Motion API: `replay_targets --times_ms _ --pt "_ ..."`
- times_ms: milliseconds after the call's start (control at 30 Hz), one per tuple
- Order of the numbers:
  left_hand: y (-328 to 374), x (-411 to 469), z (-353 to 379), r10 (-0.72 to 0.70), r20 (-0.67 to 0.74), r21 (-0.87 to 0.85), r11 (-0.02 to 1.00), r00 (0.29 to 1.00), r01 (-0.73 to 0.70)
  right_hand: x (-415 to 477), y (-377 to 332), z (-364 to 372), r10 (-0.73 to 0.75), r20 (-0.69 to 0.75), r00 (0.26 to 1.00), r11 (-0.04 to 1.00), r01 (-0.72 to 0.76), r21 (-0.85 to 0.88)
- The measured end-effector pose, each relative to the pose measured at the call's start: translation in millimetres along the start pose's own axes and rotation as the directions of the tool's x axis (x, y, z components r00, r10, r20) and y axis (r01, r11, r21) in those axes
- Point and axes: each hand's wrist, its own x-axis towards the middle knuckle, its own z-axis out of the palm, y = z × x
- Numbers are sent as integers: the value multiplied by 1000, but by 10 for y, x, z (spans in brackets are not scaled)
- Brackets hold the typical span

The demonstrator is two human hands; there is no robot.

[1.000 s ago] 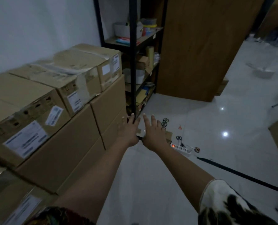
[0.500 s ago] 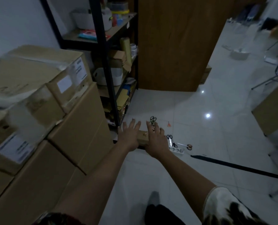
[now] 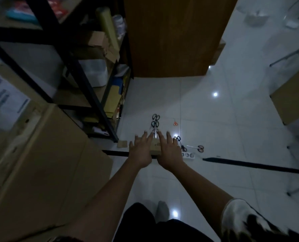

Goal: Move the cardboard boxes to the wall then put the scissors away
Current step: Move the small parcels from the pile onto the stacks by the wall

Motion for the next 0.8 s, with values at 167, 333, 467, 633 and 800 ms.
replay_targets --times_ms 167,333,467,633,800 --pt "-237 650 147 60 36 5 998 998 -60 533 204 278 71 36 997 997 -72 20" --pt "-613 1343 320 108 96 15 994 989 -110 1140 312 524 151 14 988 984 -152 96" --pt "-933 1888 648 129 139 38 990 982 -136 1662 467 898 204 36 978 970 -207 126" --pt "-1236 2555 1192 114 245 147 977 963 -153 2229 834 1443 265 116 957 951 -279 134" --pt "-1475 3200 1751 83 308 124 984 948 -126 2790 1285 1950 243 162 956 964 -257 69"
